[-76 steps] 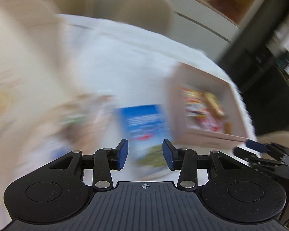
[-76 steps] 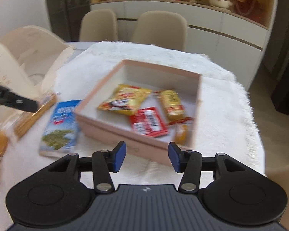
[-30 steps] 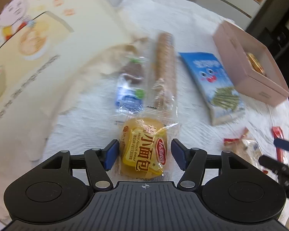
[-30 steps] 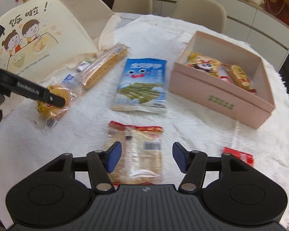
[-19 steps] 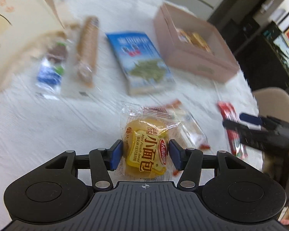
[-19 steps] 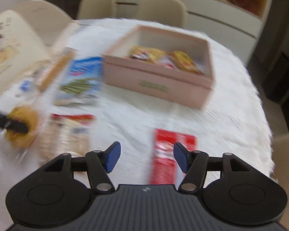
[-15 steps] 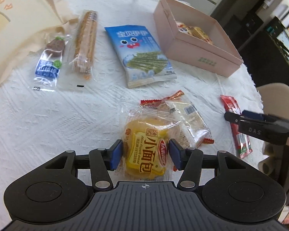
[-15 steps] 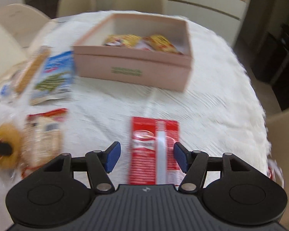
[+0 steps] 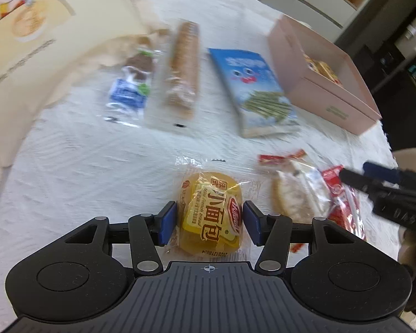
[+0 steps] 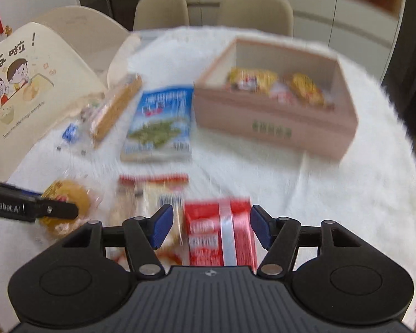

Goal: Organize snacks
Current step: 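Hold the bread bun with the left tool while the right tool grasps a blueberry hawthorn stick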

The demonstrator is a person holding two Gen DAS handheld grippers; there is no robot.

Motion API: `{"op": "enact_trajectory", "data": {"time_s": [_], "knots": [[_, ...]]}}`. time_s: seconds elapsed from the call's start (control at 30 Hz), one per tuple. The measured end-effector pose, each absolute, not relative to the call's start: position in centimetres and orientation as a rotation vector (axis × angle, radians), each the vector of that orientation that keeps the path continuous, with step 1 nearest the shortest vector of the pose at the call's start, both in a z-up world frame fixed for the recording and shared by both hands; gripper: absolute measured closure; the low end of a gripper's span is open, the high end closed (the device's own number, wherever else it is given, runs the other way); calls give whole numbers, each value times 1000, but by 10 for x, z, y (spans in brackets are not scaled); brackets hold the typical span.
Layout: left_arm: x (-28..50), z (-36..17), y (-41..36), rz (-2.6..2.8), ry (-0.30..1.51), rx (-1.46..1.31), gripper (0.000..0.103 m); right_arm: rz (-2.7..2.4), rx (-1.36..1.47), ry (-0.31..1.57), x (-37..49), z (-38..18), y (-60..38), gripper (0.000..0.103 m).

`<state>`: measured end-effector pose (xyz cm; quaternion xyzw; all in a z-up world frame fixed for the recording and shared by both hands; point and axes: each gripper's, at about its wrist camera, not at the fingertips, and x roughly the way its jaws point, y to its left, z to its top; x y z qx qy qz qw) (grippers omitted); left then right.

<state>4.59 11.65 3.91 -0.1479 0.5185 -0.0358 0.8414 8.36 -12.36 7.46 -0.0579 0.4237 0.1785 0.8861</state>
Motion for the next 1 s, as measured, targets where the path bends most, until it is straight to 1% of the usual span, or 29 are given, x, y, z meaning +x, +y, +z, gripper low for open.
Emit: {"op": "enact_trajectory", "data": {"time_s": [0.07,0.2,0.33,0.4,0.53,0.6,0.73,0.8,0.87,1.0], "knots": [[41,41,127,-37,1078,-312,46,407,-119,881,95,82,-111,41],[35,40,145,-10,1071,-355,46,482,-62,975,116,87,-89,41],[37,34,143,-33,1071,-345,42,499,-132,981,117,81,-63,41],[38,32,139,-53,1069,-325,42,552,-142,967,118,83,-40,41],[28,36,147,-92,1071,-357,45,674,-134,920,131,99,13,41],[17,40,159,-57,1057,-365,46,743,-99,947,148,103,44,41],[2,42,192,11,1045,-448,46,821,-10,1075,182,82,95,42],[-3,45,202,38,1034,-456,46,741,-44,1126,192,60,115,47],[-8,46,212,57,1027,-469,46,581,-139,1123,197,44,128,48],[-13,45,222,70,1026,-495,46,488,-108,1079,197,36,135,45]]}}
